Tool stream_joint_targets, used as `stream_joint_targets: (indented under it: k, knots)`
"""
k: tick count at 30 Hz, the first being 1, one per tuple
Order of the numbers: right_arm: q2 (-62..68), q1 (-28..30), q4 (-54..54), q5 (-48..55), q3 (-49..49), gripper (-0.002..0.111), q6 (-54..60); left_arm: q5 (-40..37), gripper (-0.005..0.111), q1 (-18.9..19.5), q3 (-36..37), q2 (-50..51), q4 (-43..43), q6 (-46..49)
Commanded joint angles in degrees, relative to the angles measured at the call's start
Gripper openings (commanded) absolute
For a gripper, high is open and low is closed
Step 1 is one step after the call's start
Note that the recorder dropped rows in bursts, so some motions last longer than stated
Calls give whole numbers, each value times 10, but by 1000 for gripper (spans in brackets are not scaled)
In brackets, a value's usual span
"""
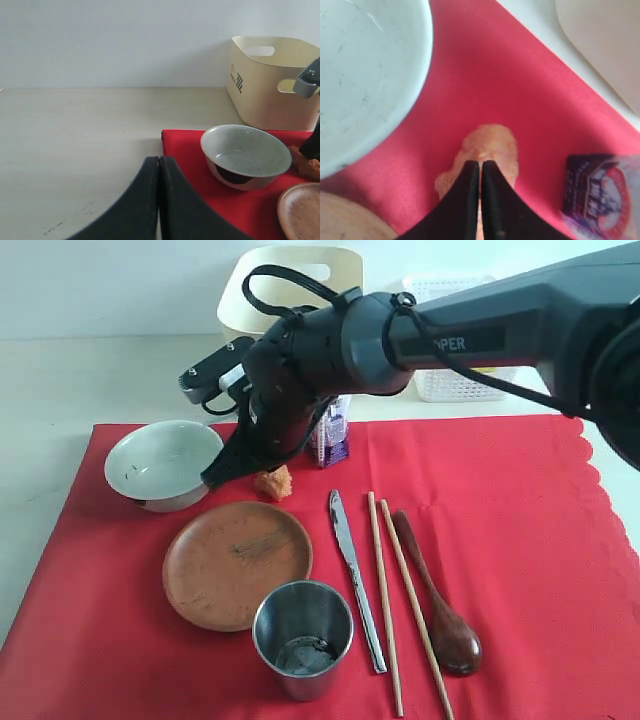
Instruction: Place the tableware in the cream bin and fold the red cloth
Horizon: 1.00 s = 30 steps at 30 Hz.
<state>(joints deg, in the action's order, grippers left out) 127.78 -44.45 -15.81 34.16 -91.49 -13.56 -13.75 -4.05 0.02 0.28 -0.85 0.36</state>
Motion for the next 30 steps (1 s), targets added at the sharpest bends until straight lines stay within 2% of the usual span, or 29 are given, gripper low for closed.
stream_joint_targets:
  k: [1,23,26,30]
  knots:
    - [-38,3,-34,35,4,0,-38,1,1,1,0,-3,1,0]
    - [-244,4,-49,145,15,0,-104,1,1,1,0,-3,1,0]
    - [-273,23,-52,133,33,0,-107,1,1,1,0,-3,1,0]
    - [-281,84,-54,118,36,0,-105,1,1,1,0,-3,1,0]
